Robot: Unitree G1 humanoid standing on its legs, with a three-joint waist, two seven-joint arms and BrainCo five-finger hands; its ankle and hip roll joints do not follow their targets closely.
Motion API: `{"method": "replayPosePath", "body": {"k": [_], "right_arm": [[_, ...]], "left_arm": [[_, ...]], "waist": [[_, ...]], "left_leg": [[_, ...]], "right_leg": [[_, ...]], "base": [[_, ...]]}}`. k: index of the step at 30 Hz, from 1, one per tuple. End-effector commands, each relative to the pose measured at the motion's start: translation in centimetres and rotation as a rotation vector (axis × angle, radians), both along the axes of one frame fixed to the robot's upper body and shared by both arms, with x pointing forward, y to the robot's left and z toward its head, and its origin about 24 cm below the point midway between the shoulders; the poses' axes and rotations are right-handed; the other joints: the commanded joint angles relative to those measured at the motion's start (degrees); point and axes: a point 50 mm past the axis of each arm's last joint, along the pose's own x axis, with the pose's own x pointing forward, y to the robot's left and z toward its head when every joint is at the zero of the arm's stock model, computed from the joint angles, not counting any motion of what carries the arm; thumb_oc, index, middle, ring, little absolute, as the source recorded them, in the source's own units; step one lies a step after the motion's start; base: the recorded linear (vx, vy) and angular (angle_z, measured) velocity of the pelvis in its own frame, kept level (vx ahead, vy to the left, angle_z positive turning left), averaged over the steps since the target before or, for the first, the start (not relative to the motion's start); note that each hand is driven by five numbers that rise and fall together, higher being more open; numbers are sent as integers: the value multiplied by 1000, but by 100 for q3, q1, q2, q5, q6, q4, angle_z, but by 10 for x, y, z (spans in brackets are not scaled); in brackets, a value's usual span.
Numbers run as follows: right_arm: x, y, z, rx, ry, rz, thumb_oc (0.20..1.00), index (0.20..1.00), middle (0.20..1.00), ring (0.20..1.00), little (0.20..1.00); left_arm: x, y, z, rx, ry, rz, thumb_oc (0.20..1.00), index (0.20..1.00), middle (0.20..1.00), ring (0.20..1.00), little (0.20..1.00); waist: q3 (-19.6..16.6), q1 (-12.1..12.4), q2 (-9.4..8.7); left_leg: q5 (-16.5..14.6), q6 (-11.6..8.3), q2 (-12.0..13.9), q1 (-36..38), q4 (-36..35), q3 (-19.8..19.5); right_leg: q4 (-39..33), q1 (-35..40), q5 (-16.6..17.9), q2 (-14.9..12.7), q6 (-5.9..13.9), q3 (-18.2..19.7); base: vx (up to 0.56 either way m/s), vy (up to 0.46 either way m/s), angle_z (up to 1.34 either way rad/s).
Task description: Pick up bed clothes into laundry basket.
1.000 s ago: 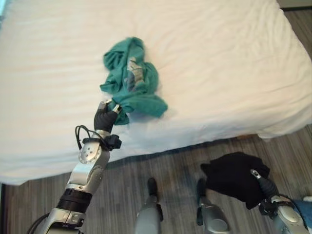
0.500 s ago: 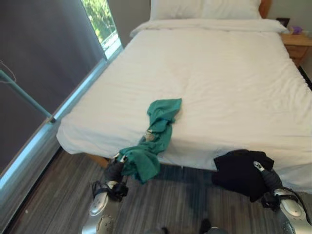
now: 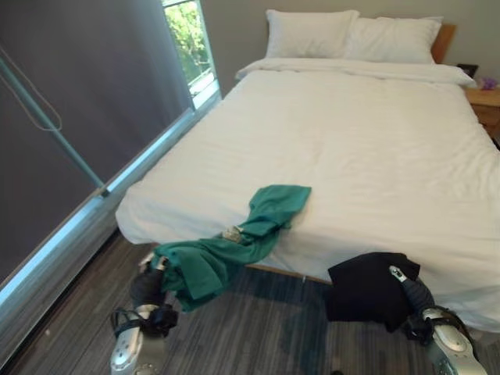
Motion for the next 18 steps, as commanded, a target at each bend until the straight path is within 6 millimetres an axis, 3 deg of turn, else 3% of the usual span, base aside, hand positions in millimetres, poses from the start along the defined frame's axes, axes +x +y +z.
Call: {"method": "replayPosePath", "body": {"k": [1, 6, 8, 12, 18], "right_arm": [[26, -6, 43, 16, -241, -9, 200, 200, 200, 200, 200], [35, -5, 58, 31, -317, -13, 200, 200, 200, 200, 200], [33, -6, 57, 36, -315, -17, 200, 200, 200, 200, 200], [33, -5, 56, 33, -305, -17, 200, 200, 200, 200, 200], [37, -5, 66, 30, -358, -36, 200, 200, 200, 200, 200]], "left_arm": [[-6, 36, 56, 208, -226, 156, 200, 200, 200, 200, 200], [-20, 53, 103, 402, -363, 285, 200, 200, 200, 200, 200], [-27, 53, 112, 431, -403, 321, 200, 200, 200, 200, 200], [-29, 51, 111, 423, -405, 321, 200, 200, 200, 200, 200], [-11, 36, 99, 337, -394, 227, 200, 200, 200, 200, 200]], "waist": [[-123, 165, -175], [-164, 327, -146], [-165, 403, -151], [-158, 437, -141], [-89, 282, -175]], "left_leg": [[253, -23, -145, -369, 81, -318], [258, -38, -175, -360, 72, -441], [257, -39, -192, -364, 73, -486], [248, -37, -192, -343, 75, -486], [240, -22, -182, -339, 64, -457]], "right_leg": [[418, 278, -532, -76, 112, -213], [392, 374, -551, -118, 132, -335], [376, 411, -558, -133, 132, -379], [346, 452, -557, -133, 134, -396], [401, 410, -542, -138, 139, -339]], "base": [[30, -13, 23], [15, -5, 11], [-2, -15, 18], [3, -6, 5], [0, 0, 0]]}}
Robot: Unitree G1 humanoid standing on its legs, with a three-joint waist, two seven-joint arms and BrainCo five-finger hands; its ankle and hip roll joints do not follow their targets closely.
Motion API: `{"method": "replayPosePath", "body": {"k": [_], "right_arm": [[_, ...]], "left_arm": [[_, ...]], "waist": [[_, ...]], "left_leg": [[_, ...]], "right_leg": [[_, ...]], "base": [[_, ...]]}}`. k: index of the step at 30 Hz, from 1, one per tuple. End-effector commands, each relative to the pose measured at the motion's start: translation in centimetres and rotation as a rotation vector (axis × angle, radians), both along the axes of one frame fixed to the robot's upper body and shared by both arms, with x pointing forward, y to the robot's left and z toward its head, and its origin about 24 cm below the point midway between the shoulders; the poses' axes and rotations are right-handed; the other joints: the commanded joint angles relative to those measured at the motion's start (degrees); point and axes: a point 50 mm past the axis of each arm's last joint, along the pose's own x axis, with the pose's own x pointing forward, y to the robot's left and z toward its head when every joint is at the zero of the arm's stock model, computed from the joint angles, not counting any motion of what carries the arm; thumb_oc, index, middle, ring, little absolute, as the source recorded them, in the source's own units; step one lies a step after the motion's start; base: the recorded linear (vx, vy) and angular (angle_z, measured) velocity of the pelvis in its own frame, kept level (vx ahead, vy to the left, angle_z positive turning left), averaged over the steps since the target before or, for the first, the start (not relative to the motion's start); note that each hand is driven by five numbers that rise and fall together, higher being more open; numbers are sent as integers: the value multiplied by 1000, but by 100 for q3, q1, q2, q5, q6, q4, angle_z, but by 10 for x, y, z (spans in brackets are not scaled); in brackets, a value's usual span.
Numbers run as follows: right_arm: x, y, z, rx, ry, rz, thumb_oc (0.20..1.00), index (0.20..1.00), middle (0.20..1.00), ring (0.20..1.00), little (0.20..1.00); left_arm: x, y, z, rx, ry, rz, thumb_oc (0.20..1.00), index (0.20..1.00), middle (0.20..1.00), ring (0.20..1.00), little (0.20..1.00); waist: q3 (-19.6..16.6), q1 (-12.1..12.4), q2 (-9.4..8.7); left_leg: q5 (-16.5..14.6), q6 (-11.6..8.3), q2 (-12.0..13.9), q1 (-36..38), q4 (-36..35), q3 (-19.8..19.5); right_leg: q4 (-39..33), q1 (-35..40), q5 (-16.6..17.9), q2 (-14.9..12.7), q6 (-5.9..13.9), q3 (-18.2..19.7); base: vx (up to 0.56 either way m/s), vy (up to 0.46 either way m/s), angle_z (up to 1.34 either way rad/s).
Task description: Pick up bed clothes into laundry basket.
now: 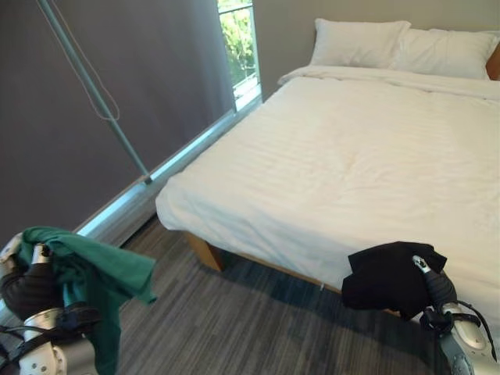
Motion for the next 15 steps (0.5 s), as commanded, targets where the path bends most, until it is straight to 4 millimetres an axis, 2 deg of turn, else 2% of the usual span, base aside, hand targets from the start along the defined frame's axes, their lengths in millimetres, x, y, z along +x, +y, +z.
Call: {"method": "replayPosePath", "body": {"k": [1, 5, 6, 7, 10, 11, 12, 13, 14, 15], "right_arm": [[30, 11, 42, 2, -244, 35, 200, 200, 200, 200, 200], [32, 11, 42, -17, -238, 31, 200, 200, 200, 200, 200], [32, 11, 41, -24, -233, 29, 200, 200, 200, 200, 200], [31, 11, 39, -54, -217, 30, 200, 200, 200, 200, 200], [27, 11, 36, -71, -202, 34, 200, 200, 200, 200, 200], [24, 10, 33, -89, -188, 28, 200, 200, 200, 200, 200], [21, 10, 34, -101, -193, 29, 200, 200, 200, 200, 200], [21, 10, 35, -101, -194, 29, 200, 200, 200, 200, 200], [16, 10, 35, -92, -198, 22, 200, 200, 200, 200, 200], [7, 11, 36, -69, -211, 23, 200, 200, 200, 200, 200]], "left_arm": [[12, -3, 24, 81, -119, -48, 200, 200, 200, 200, 200], [26, -15, 17, 45, -103, -117, 200, 200, 200, 200, 200], [29, -17, 18, 55, -98, -132, 200, 200, 200, 200, 200], [37, -21, 22, 66, -111, -162, 200, 200, 200, 200, 200], [42, -25, 23, 59, -120, -191, 200, 200, 200, 200, 200], [43, -27, 25, 70, -121, -202, 200, 200, 200, 200, 200], [41, -25, 34, 122, -132, -202, 200, 200, 200, 200, 200], [41, -25, 34, 122, -133, -202, 200, 200, 200, 200, 200], [46, -27, 40, 131, -154, -222, 200, 200, 200, 200, 200], [62, -34, 44, 116, -181, -272, 200, 200, 200, 200, 200]], "waist": [[-75, -101, -229], [-1, -265, -278], [8, -309, -283], [37, -462, -305], [85, -575, -318], [147, -713, -333], [305, -921, -318], [294, -904, -323], [356, -1055, -321], [431, -1374, -306]], "left_leg": [[285, 47, -173, -375, 27, -218], [273, 79, -145, -369, 14, -95], [270, 82, -145, -368, 3, -48], [271, 74, -137, -379, -11, 58], [272, 75, -122, -428, -11, 182], [260, 85, -108, -462, -11, 270], [251, 77, -8, -571, -11, 625], [280, 79, -8, -600, -11, 645], [331, 69, 26, -701, -11, 744], [417, 72, 93, -885, -11, 870]], "right_leg": [[403, 250, -441, -122, 93, -92], [501, 152, -414, -115, 104, 70], [499, 126, -392, -112, 108, 118], [481, 46, -323, -107, 136, 223], [507, -113, -242, -98, 156, 369], [543, -230, -170, -97, 175, 453], [664, -558, 6, -48, 264, 714], [664, -595, 35, -47, 257, 732], [750, -768, 153, -47, 293, 940], [924, -926, 107, -6, 327, 1388]], "base": [[0, 0, 0], [-17, 34, -8], [-53, 81, -24], [-61, 93, -33], [-62, 63, -21], [-228, 95, -49], [-212, 64, -64], [-240, 44, -80], [-239, 6, -110], [-238, 5, -104]]}}
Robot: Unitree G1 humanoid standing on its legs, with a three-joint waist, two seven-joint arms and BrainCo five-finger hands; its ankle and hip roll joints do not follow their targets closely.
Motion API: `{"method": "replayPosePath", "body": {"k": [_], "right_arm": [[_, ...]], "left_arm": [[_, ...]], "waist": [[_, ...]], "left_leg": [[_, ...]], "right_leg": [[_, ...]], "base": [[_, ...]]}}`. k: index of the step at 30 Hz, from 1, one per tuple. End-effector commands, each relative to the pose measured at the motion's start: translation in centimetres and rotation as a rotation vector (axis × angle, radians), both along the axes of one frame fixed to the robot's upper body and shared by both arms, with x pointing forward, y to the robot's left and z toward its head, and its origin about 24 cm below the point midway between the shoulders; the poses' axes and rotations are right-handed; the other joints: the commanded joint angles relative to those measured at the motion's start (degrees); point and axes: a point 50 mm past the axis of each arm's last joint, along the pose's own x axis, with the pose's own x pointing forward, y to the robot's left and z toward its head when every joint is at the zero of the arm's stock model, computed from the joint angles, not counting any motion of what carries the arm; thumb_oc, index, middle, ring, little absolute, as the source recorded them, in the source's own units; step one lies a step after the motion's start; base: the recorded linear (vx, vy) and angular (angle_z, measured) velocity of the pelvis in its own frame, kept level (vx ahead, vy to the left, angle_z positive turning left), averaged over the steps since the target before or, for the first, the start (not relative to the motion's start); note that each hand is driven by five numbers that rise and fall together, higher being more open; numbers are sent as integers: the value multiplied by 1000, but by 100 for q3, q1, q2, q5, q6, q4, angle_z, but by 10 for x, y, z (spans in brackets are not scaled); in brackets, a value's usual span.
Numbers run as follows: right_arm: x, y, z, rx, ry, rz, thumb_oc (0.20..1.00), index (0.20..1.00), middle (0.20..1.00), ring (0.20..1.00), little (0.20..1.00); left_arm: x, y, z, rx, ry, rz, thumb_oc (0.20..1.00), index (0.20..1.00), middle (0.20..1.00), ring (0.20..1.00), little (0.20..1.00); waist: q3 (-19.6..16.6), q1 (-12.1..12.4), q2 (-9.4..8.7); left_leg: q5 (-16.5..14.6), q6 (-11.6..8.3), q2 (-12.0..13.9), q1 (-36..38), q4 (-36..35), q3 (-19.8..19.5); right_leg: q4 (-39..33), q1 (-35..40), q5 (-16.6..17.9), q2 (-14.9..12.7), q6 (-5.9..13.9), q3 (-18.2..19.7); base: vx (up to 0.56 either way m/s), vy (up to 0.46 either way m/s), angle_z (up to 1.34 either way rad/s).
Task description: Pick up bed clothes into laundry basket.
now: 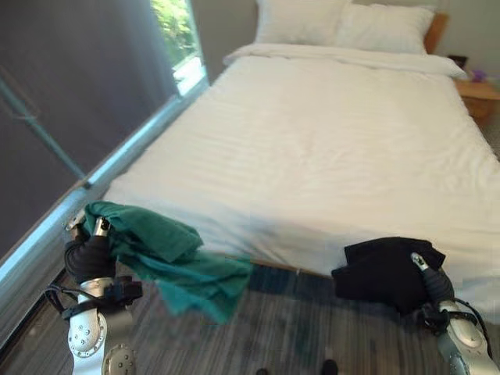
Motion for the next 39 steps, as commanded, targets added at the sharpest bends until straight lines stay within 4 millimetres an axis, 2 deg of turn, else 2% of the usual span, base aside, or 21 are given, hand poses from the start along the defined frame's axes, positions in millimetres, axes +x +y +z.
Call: {"method": "replayPosePath", "body": {"k": [1, 2, 3, 5, 6, 9, 10, 11, 13, 14, 15, 16, 17, 18, 19, 21, 22, 23, 31, 38, 39], "right_arm": [[15, 0, 36, -41, -198, 30, 200, 200, 200, 200, 200], [16, 2, 38, -24, -213, 27, 200, 200, 200, 200, 200], [24, 4, 43, 7, -259, -7, 200, 200, 200, 200, 200], [27, 3, 43, 13, -268, -27, 200, 200, 200, 200, 200], [34, 5, 48, 22, -300, -36, 200, 200, 200, 200, 200], [43, 11, 56, 17, -333, -15, 200, 200, 200, 200, 200], [43, 11, 56, 17, -333, -14, 200, 200, 200, 200, 200], [47, 14, 62, 31, -360, 10, 200, 200, 200, 200, 200], [42, 11, 59, 39, -349, 10, 200, 200, 200, 200, 200], [41, 9, 61, 26, -353, 17, 200, 200, 200, 200, 200], [48, 9, 67, -39, -344, 80, 200, 200, 200, 200, 200], [53, 9, 72, -58, -351, 100, 200, 200, 200, 200, 200], [53, 9, 72, -59, -352, 101, 200, 200, 200, 200, 200], [56, 4, 73, -51, -353, 98, 200, 200, 200, 200, 200], [55, 0, 74, -49, -356, 80, 200, 200, 200, 200, 200], [53, -4, 75, -50, -365, 65, 200, 200, 200, 200, 200], [52, -7, 79, -56, -382, 52, 200, 200, 200, 200, 200], [51, -9, 80, -58, -390, 35, 200, 200, 200, 200, 200], [40, 4, 67, 10, -360, 39, 200, 200, 200, 200, 200], [43, 3, 74, 4, -386, 40, 200, 200, 200, 200, 200], [36, -12, 41, 80, -262, -159, 200, 200, 200, 200, 200]], "left_arm": [[18, -8, 31, 59, -159, -63, 200, 200, 200, 200, 200], [28, -9, 30, 43, -156, -66, 200, 200, 200, 200, 200], [37, -8, 35, 62, -162, -41, 200, 200, 200, 200, 200], [36, -8, 42, 61, -198, -38, 200, 200, 200, 200, 200], [34, -3, 38, 13, -207, -19, 200, 200, 200, 200, 200], [33, -1, 33, -5, -191, -3, 200, 200, 200, 200, 200], [32, -1, 33, -5, -191, -2, 200, 200, 200, 200, 200], [30, -4, 30, 10, -171, -9, 200, 200, 200, 200, 200], [31, -8, 29, 23, -159, -42, 200, 200, 200, 200, 200], [33, -9, 25, 18, -148, -57, 200, 200, 200, 200, 200], [33, -10, 10, 33, -73, -58, 200, 200, 200, 200, 200], [31, -12, 5, 22, -54, -64, 200, 200, 200, 200, 200], [31, -12, 5, 21, -55, -63, 200, 200, 200, 200, 200], [24, -19, -12, -34, -8, -75, 200, 200, 200, 200, 200], [25, -22, -16, -50, 2, -92, 200, 200, 200, 200, 200], [27, -25, -23, -74, 20, -110, 200, 200, 200, 200, 200], [31, -34, -32, -97, 60, -152, 200, 200, 200, 200, 200], [33, -38, -38, -108, 86, -170, 200, 200, 200, 200, 200], [35, -40, -48, -82, 151, -163, 200, 200, 200, 200, 200], [32, -40, -54, -104, 170, -157, 200, 200, 200, 200, 200], [72, -63, -50, 1, 240, -249, 200, 200, 200, 200, 200]], "waist": [[-21, -385, 184], [-11, -459, 231], [-29, -361, 381], [-67, -327, 384], [-191, -270, 299], [-308, -119, 226], [-312, -97, 224], [-328, -98, 143], [-314, -136, 130], [-291, -231, 82], [-76, -67, 9], [-27, 43, -25], [-37, 47, -16], [14, 153, -121], [5, 114, -121], [-39, 53, -130], [-114, -62, -65], [-138, -138, 6], [-341, -504, 148], [-391, -517, 155], [-275, -72, 174]], "left_leg": [[487, -25, 141, -333, -252, -186], [566, -32, 255, -401, -252, 16], [646, -87, 516, -502, -246, 598], [668, -84, 581, -506, -235, 887], [627, -151, 637, -494, -199, 1317], [689, -194, 785, -505, -180, 1874], [687, -198, 784, -493, -183, 1905], [1034, -587, 1240, -470, -100, 2531], [1100, -713, 1405, -495, 16, 2451], [1124, -848, 1685, -496, 291, 2537], [984, -713, 1465, -627, 1085, 1218], [797, -655, 1282, -692, 1108, 697], [806, -641, 1284, -720, 1115, 708], [339, -453, 720, -626, 1214, -470], [234, -410, 585, -606, 1181, -619], [175, -343, 448, -585, 1101, -651], [103, -212, 125, -507, 833, -710], [182, -188, 73, -443, 664, -591], [194, -73, 30, 82, 116, -520], [135, -45, 46, 231, 74, -408], [261, -162, 103, 118, 158, -800]], "right_leg": [[581, 306, -368, -30, 143, 237], [847, 256, -518, -104, 122, 115], [1216, 510, -985, -454, 13, -723], [1437, 681, -1011, -637, 7, -1010], [1749, 965, -999, -993, 154, -1197], [1693, 1166, -880, -1213, 276, -1543], [1652, 1173, -852, -1208, 284, -1519], [520, 1298, -898, -848, 316, -1804], [292, 1341, -957, -625, 211, -1601], [108, 1386, -983, -441, 151, -1582], [1, 1284, -967, -172, -60, -1003], [-49, 1238, -923, -119, -81, -702], [-56, 1209, -898, -119, -83, -693], [-93, 1164, -829, 97, -186, 45], [-147, 1184, -835, 165, -222, 227], [-140, 1154, -813, 196, -248, 336], [-73, 1111, -815, 326, -294, 481], [14, 1045, -810, 389, -290, 510], [-66, 1079, -809, 616, -343, 877], [-8, 1099, -830, 632, -350, 999], [-64, 1035, -719, 192, -103, 711]], "base": [[-270, -9, -88], [-323, -15, -60], [-307, -15, -80], [-247, -33, -165], [-205, -41, -200], [-178, -122, -175], [-273, -486, -256], [-199, -585, -245], [-112, -492, -195], [-85, -426, -93], [-103, -465, -67], [-95, -260, -124], [44, -254, -210], [81, -281, -332], [98, -335, -326], [35, -117, -191], [59, -62, -41], [59, -62, -12], [49, 11, -11], [12, -2, -4], [0, 0, 0]]}}
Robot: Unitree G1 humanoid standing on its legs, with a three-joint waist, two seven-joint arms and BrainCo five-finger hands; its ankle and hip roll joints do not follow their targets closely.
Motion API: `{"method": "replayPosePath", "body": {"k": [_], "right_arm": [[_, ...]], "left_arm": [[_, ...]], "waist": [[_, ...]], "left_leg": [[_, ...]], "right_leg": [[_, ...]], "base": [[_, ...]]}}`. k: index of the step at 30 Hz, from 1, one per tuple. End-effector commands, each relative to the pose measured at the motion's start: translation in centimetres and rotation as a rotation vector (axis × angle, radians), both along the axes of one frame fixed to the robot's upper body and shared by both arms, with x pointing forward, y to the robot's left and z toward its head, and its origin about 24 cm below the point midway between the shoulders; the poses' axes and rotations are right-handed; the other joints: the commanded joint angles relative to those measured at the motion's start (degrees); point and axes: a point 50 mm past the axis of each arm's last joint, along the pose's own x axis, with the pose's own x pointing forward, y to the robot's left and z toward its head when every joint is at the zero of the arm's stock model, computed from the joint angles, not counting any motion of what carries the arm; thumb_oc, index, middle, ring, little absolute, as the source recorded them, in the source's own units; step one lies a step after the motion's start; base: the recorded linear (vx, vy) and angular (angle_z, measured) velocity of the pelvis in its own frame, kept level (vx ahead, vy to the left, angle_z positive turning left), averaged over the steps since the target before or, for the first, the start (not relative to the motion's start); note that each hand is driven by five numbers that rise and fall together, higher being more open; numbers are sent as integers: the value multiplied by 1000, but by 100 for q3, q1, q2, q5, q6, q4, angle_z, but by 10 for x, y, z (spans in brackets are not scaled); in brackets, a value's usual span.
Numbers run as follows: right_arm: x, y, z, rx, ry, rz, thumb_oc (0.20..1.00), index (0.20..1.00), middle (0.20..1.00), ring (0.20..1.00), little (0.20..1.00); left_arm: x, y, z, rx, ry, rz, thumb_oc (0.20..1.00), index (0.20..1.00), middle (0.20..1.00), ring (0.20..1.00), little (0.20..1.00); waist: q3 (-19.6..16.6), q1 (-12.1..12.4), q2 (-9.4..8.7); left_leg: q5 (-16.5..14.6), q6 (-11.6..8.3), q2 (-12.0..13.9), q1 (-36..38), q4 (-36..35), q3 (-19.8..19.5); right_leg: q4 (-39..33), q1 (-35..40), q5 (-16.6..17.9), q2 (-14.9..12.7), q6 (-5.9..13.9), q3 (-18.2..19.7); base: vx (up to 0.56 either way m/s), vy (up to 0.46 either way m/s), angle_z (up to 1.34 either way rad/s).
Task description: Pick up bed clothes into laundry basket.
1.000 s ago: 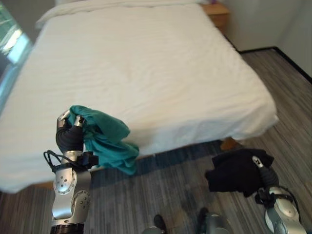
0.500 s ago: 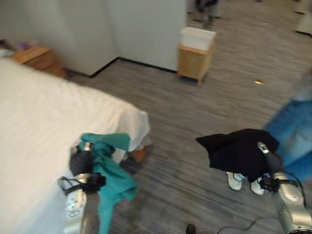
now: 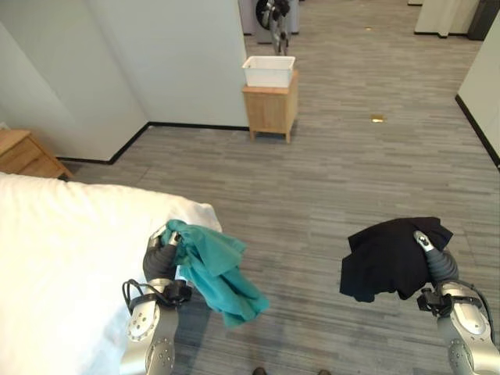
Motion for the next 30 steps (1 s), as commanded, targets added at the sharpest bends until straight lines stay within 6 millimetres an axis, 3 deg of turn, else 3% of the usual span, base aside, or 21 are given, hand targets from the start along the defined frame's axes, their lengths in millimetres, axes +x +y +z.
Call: {"method": "replayPosePath", "body": {"k": [1, 11, 20, 26, 30], "right_arm": [[9, -14, 4, 96, -82, -179, 200, 200, 200, 200, 200], [10, -1, -3, 94, -47, -135, 200, 200, 200, 200, 200], [29, 8, 12, 83, -107, -84, 200, 200, 200, 200, 200], [28, 17, 10, 97, -95, -46, 200, 200, 200, 200, 200], [24, 11, 6, 85, -72, -64, 200, 200, 200, 200, 200]], "left_arm": [[45, -10, 31, 182, -79, -86, 200, 200, 200, 200, 200], [41, -4, 34, 178, -91, -44, 200, 200, 200, 200, 200], [34, 1, 24, 158, -51, -16, 200, 200, 200, 200, 200], [26, 8, 19, 142, -27, 20, 200, 200, 200, 200, 200], [21, 15, 17, 155, -17, 49, 200, 200, 200, 200, 200]], "waist": [[-28, 499, -225], [-96, 577, -220], [-98, 717, -228], [-33, 743, -273], [-15, 726, -285]], "left_leg": [[-196, 1, -117, -75, 435, -614], [-189, -15, -111, 22, 316, -716], [-216, 10, -126, 67, 278, -794], [-297, 72, -170, 43, 318, -758], [-339, 113, -200, 7, 337, -704]], "right_leg": [[203, -385, 247, -237, 205, -371], [139, -227, 148, -159, 140, -573], [167, -181, 102, -192, 152, -665], [147, -227, 150, -234, 184, -604], [137, -287, 186, -270, 221, -495]], "base": [[27, -28, 6], [6, -15, 10], [7, 14, 4], [19, 44, 1], [36, 53, -10]]}}
